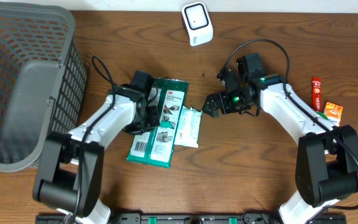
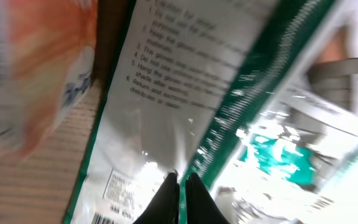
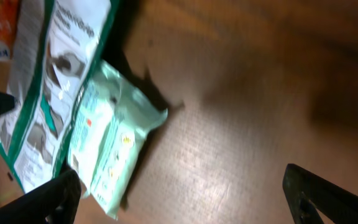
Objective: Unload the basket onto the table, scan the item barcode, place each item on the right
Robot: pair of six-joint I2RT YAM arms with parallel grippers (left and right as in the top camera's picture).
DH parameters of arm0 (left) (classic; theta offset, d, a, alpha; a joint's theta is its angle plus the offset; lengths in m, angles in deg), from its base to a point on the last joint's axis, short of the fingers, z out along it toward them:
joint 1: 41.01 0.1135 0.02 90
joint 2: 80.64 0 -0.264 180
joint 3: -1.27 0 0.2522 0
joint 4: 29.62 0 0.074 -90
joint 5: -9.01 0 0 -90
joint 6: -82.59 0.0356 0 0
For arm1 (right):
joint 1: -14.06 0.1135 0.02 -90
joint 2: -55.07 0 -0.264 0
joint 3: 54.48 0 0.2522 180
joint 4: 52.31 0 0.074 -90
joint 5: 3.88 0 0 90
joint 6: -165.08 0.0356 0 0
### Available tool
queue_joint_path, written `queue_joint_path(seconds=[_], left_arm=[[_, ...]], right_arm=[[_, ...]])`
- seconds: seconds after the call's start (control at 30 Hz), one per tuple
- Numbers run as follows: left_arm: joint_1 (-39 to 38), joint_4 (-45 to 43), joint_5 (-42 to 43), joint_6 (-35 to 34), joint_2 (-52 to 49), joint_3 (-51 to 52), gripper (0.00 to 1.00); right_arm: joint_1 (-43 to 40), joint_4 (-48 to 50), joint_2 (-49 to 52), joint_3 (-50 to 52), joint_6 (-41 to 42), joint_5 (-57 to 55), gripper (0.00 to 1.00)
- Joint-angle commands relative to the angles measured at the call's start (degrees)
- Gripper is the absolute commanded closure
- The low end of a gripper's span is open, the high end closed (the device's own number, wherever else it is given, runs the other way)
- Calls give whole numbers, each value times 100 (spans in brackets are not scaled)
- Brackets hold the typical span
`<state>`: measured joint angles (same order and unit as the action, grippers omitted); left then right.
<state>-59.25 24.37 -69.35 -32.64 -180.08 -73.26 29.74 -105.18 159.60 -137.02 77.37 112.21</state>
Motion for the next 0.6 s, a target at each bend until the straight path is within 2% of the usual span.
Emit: queue_joint_path(seconds=[0.0,0.1,0.3,0.57], left_arm=[[-22,52,-15,94,492,-155,92],[-81,111,-15,94,643,-149,92],[-350,-142,-254,96,496,2,92],[-671,-494,-247,70,46,177,87]], right_arm=[[87,-129,-35,87,-61,35,1],[166,-46,-35,258,-35,52,1],[321,516,-35,693,522,59,1],[393,741,-35,852,542,498,1]])
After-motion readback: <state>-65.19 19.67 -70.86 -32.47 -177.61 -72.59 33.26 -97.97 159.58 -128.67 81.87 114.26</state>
